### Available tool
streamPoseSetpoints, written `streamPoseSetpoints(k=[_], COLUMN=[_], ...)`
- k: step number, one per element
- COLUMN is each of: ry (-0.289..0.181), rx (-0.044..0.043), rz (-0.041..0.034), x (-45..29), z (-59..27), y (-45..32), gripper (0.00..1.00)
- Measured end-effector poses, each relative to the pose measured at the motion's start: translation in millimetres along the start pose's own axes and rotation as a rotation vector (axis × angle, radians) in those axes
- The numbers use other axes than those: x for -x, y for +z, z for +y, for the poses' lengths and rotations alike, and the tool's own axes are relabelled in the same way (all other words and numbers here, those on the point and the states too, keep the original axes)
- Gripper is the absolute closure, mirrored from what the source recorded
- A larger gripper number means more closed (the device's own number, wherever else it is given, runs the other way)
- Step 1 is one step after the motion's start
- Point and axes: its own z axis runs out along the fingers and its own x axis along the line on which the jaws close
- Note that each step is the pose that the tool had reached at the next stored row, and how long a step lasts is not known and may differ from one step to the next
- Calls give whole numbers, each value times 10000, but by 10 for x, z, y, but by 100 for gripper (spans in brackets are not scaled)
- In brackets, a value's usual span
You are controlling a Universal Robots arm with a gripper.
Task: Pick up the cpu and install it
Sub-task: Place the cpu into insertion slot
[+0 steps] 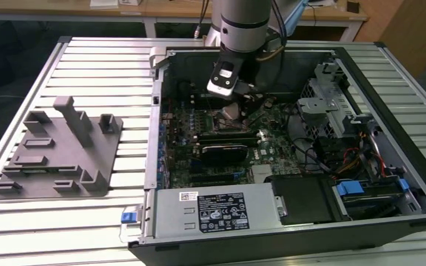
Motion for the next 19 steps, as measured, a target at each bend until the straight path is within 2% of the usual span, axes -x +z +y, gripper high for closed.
streamPoseSetpoints(k=[19], ry=[3456], rx=[-78], rz=[-159], x=[-1], z=[-1], y=[21], gripper=[46])
